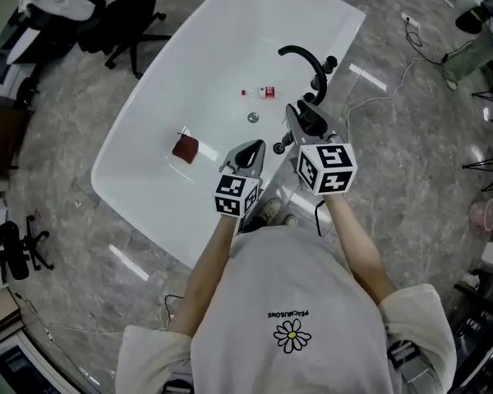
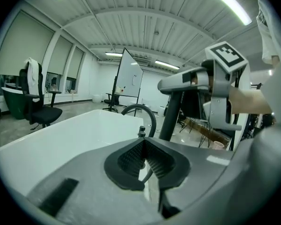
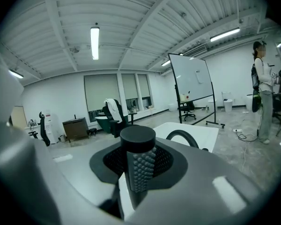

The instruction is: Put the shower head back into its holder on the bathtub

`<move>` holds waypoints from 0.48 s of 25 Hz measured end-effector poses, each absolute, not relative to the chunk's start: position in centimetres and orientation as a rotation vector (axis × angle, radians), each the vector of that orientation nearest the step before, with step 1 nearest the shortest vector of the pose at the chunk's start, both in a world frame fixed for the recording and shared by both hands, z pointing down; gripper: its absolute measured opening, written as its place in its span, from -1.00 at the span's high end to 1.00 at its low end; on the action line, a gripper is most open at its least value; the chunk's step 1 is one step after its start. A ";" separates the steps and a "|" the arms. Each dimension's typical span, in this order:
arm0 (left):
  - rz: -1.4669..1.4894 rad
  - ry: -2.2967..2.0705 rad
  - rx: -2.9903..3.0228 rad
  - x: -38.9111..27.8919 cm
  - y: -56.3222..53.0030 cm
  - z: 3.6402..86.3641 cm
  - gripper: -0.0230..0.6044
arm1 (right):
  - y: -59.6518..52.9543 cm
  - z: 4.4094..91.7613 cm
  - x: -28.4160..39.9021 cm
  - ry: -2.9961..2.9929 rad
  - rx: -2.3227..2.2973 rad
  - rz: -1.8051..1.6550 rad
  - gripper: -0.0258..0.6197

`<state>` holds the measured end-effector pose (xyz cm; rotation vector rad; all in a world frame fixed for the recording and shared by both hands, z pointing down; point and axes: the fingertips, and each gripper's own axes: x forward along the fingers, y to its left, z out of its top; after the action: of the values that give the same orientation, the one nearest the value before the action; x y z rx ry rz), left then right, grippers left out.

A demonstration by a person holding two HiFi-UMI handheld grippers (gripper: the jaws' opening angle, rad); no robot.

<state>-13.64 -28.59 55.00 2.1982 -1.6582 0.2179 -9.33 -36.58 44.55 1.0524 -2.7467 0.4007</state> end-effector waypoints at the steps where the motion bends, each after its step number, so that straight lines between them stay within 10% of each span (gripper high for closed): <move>1: 0.210 -1.670 2.185 -14.2 -28.7 55.0 0.93 | -36.8 45.6 -9.9 -2.734 1.029 0.399 0.63; 12: 0.207 -1.701 2.056 -18.9 -27.4 57.5 0.93 | -38.0 58.1 -14.2 -2.488 0.872 0.376 0.63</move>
<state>-18.94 -27.43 57.53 2.0560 -1.7012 0.2071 -14.16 -38.00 58.07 0.8724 -2.4883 0.3756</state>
